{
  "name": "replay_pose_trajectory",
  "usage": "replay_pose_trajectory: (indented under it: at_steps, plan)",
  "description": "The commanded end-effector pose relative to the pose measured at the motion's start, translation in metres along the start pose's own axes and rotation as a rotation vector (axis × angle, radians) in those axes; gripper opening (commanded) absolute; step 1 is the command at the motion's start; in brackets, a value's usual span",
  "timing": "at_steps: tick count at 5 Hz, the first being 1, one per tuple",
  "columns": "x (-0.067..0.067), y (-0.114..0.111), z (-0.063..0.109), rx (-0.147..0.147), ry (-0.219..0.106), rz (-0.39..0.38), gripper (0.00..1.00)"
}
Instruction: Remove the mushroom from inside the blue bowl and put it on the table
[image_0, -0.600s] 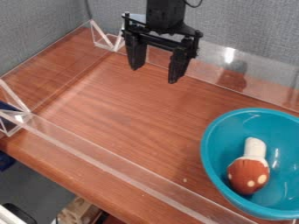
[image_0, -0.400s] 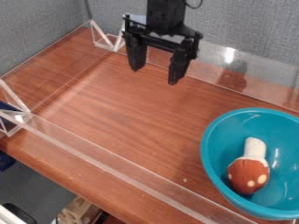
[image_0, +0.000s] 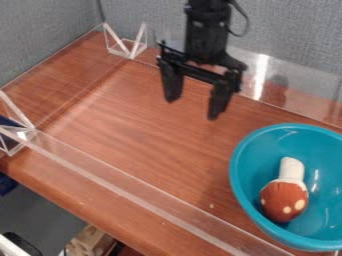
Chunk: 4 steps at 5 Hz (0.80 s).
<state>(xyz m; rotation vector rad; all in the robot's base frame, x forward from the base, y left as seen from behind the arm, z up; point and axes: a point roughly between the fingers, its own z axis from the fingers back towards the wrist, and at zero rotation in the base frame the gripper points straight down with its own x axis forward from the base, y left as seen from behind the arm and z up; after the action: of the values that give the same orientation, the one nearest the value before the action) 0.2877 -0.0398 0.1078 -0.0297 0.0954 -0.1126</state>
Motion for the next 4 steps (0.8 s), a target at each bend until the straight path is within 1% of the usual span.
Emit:
replay_pose_trajectory:
  at_steps: [1, 2, 3, 4]
  plan:
    - [0.002, -0.03, 0.006, -0.009, -0.056, -0.066, 1.0]
    - [0.005, -0.063, 0.002, -0.013, -0.082, -0.138, 1.0]
    - [0.006, -0.092, -0.007, -0.012, -0.096, -0.189, 1.0]
    - [0.003, -0.106, -0.017, -0.015, -0.102, -0.207, 1.0]
